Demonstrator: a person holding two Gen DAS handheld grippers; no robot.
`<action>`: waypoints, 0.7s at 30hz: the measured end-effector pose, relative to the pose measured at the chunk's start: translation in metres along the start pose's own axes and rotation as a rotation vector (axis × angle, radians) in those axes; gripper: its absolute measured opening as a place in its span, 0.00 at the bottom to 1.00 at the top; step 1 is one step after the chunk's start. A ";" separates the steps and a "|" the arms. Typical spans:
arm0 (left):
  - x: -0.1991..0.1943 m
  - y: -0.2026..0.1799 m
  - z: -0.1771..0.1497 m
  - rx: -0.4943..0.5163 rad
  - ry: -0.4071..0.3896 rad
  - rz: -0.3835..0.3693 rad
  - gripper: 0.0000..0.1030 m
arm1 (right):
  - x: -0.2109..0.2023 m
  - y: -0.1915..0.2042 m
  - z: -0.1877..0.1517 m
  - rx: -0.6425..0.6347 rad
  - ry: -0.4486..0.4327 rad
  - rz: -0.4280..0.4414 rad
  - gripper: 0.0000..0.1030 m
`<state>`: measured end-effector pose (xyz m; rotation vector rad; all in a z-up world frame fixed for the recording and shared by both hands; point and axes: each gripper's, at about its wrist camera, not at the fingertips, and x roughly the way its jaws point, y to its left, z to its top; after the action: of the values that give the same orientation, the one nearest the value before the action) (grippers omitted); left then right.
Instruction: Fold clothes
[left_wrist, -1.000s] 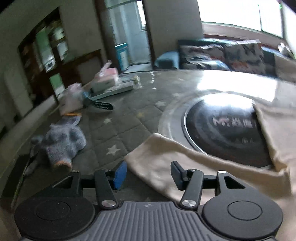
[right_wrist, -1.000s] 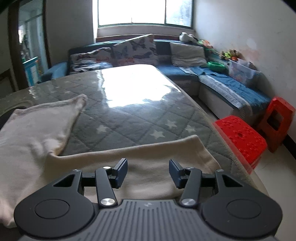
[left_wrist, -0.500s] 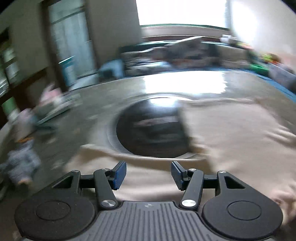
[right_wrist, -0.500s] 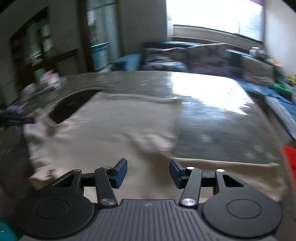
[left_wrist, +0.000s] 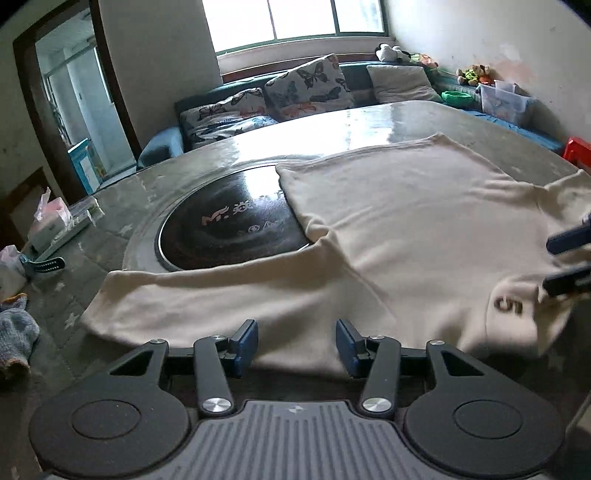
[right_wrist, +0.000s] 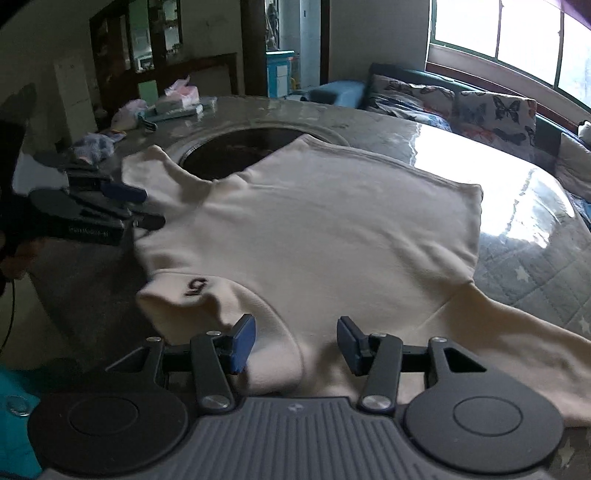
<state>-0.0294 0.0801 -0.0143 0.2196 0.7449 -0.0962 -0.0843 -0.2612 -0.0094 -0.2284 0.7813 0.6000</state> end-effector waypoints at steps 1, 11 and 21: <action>-0.002 0.002 -0.002 -0.001 0.001 0.000 0.49 | -0.001 0.001 0.000 0.003 -0.002 0.004 0.48; -0.019 0.001 0.022 -0.001 -0.036 -0.071 0.49 | -0.023 -0.022 -0.001 0.114 -0.066 0.027 0.48; -0.002 -0.065 0.053 0.073 -0.080 -0.238 0.49 | -0.033 -0.110 -0.037 0.298 -0.049 -0.264 0.38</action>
<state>-0.0066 0.0041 0.0142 0.1946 0.6866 -0.3562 -0.0600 -0.3786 -0.0142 -0.0407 0.7680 0.2347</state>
